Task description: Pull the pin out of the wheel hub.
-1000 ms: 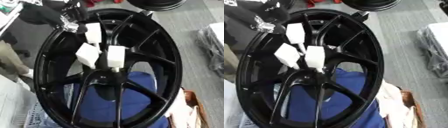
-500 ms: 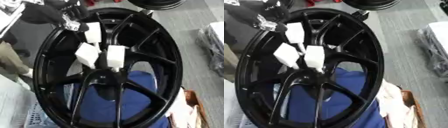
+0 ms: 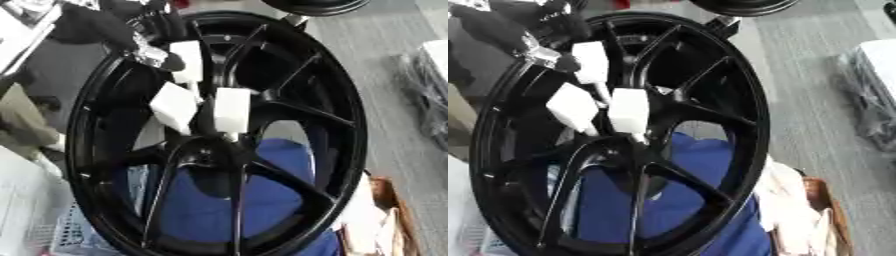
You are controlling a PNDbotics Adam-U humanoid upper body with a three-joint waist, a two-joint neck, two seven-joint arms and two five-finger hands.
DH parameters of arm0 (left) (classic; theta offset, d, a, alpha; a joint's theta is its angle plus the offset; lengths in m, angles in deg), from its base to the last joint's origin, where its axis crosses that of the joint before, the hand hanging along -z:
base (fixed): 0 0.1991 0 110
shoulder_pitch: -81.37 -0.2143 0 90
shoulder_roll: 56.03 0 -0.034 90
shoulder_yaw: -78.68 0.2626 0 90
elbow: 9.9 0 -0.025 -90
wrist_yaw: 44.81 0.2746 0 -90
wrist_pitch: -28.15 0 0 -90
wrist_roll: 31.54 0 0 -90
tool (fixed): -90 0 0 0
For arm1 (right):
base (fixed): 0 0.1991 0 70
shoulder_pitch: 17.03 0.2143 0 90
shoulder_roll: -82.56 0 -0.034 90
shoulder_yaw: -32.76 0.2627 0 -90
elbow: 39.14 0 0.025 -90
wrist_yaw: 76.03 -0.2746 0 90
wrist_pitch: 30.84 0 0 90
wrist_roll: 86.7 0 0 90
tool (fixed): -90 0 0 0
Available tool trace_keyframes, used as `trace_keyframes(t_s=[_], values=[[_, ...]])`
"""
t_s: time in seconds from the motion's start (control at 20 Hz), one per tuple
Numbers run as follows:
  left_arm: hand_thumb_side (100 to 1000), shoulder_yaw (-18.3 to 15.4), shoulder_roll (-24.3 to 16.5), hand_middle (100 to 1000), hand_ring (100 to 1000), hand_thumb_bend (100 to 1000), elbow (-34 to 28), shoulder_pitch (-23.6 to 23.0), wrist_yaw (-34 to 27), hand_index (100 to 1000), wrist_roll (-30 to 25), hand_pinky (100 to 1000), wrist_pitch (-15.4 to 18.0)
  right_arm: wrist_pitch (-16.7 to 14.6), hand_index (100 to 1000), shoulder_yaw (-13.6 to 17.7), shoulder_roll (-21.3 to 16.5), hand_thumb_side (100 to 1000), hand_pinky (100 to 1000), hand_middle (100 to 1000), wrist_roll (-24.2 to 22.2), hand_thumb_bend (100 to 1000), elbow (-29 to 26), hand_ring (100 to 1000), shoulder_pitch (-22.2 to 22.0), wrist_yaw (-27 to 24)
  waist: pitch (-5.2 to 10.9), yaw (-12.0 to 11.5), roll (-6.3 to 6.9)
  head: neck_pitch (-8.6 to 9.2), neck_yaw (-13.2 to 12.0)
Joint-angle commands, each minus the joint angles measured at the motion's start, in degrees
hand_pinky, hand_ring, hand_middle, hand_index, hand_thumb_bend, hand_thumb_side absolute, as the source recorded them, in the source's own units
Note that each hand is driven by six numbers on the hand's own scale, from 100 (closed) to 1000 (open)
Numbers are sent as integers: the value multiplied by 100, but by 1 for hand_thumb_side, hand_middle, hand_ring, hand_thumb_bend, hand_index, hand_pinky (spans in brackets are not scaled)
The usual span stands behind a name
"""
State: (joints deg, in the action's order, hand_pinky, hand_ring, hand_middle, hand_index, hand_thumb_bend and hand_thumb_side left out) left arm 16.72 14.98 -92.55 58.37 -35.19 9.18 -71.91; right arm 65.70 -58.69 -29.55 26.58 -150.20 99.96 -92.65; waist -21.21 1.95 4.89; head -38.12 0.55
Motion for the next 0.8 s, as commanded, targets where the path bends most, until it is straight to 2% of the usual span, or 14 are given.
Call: trace_keyframes(t_s=[0.05,0.8], values=[[508,-27,-60,786,844,522,-39,115,-8,830,-71,874,20,-7,795,28,-92,440,741,715,32,100,-45,715,77,-16,93,8,-17,19,-30],[496,28,87,729,809,476,56,129,32,801,22,840,-10,-12,794,21,-51,446,741,715,44,100,-28,714,103,-37,35,33,-35,53,-92]])
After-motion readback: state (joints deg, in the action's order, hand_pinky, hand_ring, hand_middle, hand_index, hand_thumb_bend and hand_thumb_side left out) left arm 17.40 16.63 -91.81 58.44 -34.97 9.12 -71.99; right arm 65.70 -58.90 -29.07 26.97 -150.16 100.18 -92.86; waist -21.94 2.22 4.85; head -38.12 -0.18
